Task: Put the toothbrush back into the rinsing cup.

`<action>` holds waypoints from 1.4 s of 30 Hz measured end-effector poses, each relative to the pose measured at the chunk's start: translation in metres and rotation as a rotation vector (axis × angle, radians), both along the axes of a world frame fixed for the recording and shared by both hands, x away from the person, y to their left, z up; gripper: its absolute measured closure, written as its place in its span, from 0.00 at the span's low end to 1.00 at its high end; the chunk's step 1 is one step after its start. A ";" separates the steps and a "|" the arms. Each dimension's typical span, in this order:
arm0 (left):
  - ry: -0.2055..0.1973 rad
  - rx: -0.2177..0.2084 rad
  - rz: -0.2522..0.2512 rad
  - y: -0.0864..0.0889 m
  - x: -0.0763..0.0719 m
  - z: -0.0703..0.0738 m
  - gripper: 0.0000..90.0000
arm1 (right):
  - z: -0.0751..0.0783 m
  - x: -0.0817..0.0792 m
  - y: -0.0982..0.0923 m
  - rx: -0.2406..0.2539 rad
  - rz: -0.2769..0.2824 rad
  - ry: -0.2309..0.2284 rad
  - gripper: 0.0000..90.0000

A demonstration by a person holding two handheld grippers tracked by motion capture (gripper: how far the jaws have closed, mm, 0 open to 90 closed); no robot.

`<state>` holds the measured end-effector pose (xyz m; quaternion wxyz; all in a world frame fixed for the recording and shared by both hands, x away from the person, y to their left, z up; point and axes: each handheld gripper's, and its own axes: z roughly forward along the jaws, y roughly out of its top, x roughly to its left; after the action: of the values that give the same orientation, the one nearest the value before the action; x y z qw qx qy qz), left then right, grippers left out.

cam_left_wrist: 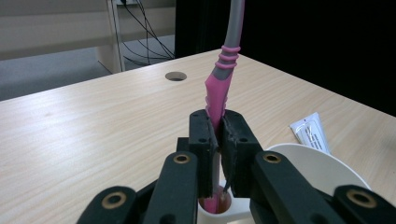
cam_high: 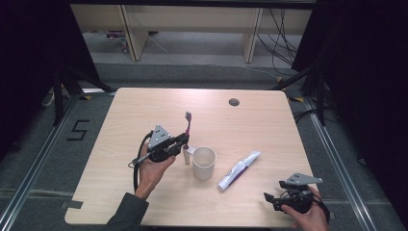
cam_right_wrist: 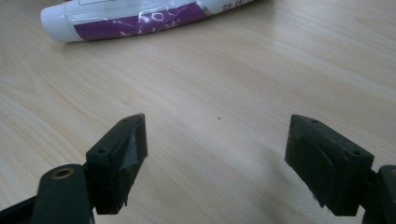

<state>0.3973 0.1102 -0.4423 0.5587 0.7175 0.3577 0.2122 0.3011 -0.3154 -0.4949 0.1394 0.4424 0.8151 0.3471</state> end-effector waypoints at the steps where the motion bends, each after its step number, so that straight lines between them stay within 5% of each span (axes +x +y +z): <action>1: 0.001 0.000 0.000 0.000 0.000 -0.001 0.92 | 0.000 0.000 0.000 0.000 0.000 0.001 0.24; 23: 0.049 0.043 -0.008 0.004 -0.005 -0.018 0.91 | -0.002 0.001 0.000 -0.007 0.018 -0.019 0.24; 27: 0.048 0.042 -0.009 0.005 -0.006 -0.018 0.91 | 0.000 -0.001 0.001 0.012 -0.002 0.011 0.24; 29: 0.048 0.033 -0.011 0.005 -0.006 -0.018 0.90 | -0.002 0.001 0.000 -0.006 0.019 -0.018 0.24; 42: 0.057 0.015 0.002 0.009 -0.012 -0.009 0.62 | 0.000 0.000 0.000 0.001 0.001 0.003 0.24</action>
<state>0.3852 0.1194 -0.4515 0.5429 0.7269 0.3726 0.1950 0.3010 -0.3150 -0.4949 0.1378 0.4424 0.8153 0.3472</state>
